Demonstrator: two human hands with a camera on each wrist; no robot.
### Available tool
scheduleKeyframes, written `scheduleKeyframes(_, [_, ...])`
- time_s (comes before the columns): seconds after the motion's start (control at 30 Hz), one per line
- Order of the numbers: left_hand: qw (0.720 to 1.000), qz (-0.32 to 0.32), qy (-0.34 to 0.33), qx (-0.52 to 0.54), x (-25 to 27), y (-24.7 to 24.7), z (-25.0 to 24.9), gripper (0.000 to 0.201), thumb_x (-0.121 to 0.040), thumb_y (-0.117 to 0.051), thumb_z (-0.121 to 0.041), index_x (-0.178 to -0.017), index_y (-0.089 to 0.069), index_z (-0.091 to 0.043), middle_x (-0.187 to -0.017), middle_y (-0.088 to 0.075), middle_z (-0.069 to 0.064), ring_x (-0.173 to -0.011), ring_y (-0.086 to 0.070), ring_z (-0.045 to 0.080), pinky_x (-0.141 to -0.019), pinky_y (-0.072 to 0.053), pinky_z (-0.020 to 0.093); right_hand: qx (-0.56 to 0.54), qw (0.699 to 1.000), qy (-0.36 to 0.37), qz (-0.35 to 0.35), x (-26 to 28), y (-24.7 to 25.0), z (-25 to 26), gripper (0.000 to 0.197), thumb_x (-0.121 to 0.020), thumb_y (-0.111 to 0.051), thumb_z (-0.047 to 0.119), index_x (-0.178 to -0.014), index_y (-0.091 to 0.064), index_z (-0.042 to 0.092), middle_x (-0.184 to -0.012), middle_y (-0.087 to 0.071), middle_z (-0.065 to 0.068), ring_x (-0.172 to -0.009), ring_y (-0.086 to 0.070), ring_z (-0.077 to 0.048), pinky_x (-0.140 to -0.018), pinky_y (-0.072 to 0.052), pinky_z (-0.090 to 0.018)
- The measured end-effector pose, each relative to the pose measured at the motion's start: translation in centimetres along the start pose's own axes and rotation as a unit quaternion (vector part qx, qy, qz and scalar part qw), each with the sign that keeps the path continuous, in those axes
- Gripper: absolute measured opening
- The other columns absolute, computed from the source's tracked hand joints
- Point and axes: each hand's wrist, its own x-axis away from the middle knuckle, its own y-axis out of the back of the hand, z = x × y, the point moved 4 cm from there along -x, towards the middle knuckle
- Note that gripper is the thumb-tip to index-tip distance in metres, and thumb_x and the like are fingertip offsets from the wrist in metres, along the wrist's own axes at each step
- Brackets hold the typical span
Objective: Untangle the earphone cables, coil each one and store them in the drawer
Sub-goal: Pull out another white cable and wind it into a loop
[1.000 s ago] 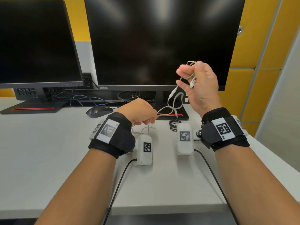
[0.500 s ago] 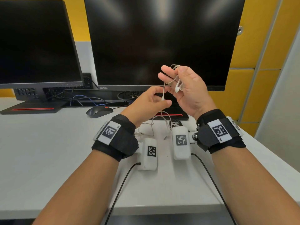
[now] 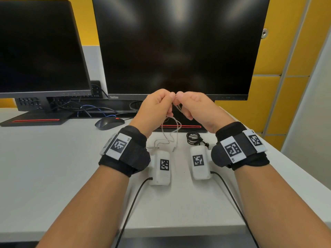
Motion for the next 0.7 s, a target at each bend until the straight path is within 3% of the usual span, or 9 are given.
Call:
scheduleKeyframes(0.07, [1.0,-0.016,-0.009,-0.003,0.0,0.2,0.0,0.023,-0.101,-0.044,-0.025,-0.085,-0.058,-0.021,-0.069,-0.054,-0.005,-0.069,-0.057,0.01,-0.077,-0.053,0.029,-0.018,0.999,-0.003,0.029,0.1,-0.4,-0.1,0.035,-0.103,-0.038,0.039,-0.088,-0.062,0.019,-0.055,-0.048,0.004,-0.057,-0.043,-0.012,-0.079,-0.045,-0.034])
scheduleKeyframes(0.17, [1.0,-0.03,-0.004,-0.003,-0.1,0.2,0.2,0.019,-0.1,-0.047,-0.026,-0.085,-0.058,-0.022,-0.067,-0.056,-0.006,-0.062,-0.057,0.002,-0.071,-0.053,0.022,-0.092,0.995,-0.004,0.04,0.0,-0.4,-0.1,0.027,-0.104,-0.04,0.021,-0.088,-0.061,0.014,-0.063,-0.059,0.002,-0.053,-0.048,-0.01,-0.069,-0.047,-0.027])
scheduleKeyframes(0.3, [0.999,-0.047,0.02,-0.001,-0.3,0.3,0.6,0.02,-0.101,-0.045,-0.024,-0.087,-0.059,-0.022,-0.067,-0.054,-0.004,-0.061,-0.057,0.005,-0.07,-0.052,0.024,-0.226,0.973,-0.025,0.03,-0.1,0.1,0.0,0.024,-0.101,-0.041,0.011,-0.085,-0.059,0.009,-0.055,-0.05,0.0,-0.051,-0.043,-0.012,-0.055,-0.041,-0.026])
scheduleKeyframes(0.37, [0.999,-0.018,0.047,0.006,-0.3,0.0,0.8,0.023,-0.101,-0.044,-0.022,-0.087,-0.062,-0.02,-0.066,-0.054,-0.003,-0.061,-0.057,0.008,-0.075,-0.052,0.03,-0.319,0.948,-0.022,0.004,-0.1,0.4,0.3,0.023,-0.101,-0.04,0.011,-0.084,-0.056,0.01,-0.059,-0.059,0.0,-0.057,-0.056,-0.014,-0.066,-0.052,-0.031])
scheduleKeyframes(0.4, [0.998,0.01,0.064,0.01,-0.1,-0.4,0.8,0.024,-0.101,-0.044,-0.022,-0.088,-0.064,-0.019,-0.065,-0.055,-0.003,-0.062,-0.057,0.01,-0.078,-0.052,0.032,-0.361,0.932,-0.013,-0.014,-0.1,0.7,0.3,0.023,-0.103,-0.039,0.012,-0.087,-0.055,0.01,-0.069,-0.068,-0.003,-0.067,-0.066,-0.018,-0.079,-0.056,-0.035])
scheduleKeyframes(0.47, [0.993,0.079,0.083,-0.004,0.3,-1.0,0.8,0.025,-0.101,-0.045,-0.024,-0.093,-0.068,-0.018,-0.068,-0.06,-0.003,-0.067,-0.061,0.01,-0.083,-0.053,0.032,-0.403,0.914,0.007,-0.054,-0.2,1.0,0.2,0.024,-0.105,-0.036,0.016,-0.094,-0.057,0.01,-0.101,-0.074,-0.01,-0.097,-0.071,-0.021,-0.098,-0.051,-0.038])
scheduleKeyframes(0.57, [0.985,0.155,0.08,-0.005,0.8,-1.6,0.4,0.026,-0.102,-0.044,-0.022,-0.101,-0.07,-0.018,-0.078,-0.066,-0.003,-0.075,-0.063,0.007,-0.084,-0.052,0.023,-0.272,0.957,0.025,-0.102,-0.5,1.0,-0.1,0.021,-0.101,-0.046,0.023,-0.103,-0.063,0.011,-0.117,-0.068,-0.002,-0.113,-0.063,-0.013,-0.104,-0.044,-0.035])
scheduleKeyframes(0.63, [0.984,0.158,0.082,-0.001,0.9,-1.5,0.3,0.025,-0.102,-0.045,-0.023,-0.1,-0.07,-0.02,-0.081,-0.067,-0.006,-0.074,-0.062,0.004,-0.077,-0.051,0.021,-0.079,0.99,0.022,-0.118,-0.5,0.9,-0.2,0.02,-0.097,-0.052,0.028,-0.101,-0.065,0.013,-0.11,-0.066,0.001,-0.108,-0.06,-0.01,-0.096,-0.044,-0.032])
scheduleKeyframes(0.7, [0.988,0.128,0.081,-0.004,0.6,-1.2,0.4,0.024,-0.101,-0.047,-0.023,-0.096,-0.07,-0.019,-0.077,-0.064,-0.006,-0.067,-0.057,0.004,-0.065,-0.049,0.02,0.044,0.995,0.02,-0.09,-0.5,0.5,-0.2,0.02,-0.098,-0.047,0.024,-0.094,-0.064,0.014,-0.094,-0.064,0.001,-0.093,-0.059,-0.01,-0.085,-0.045,-0.031])
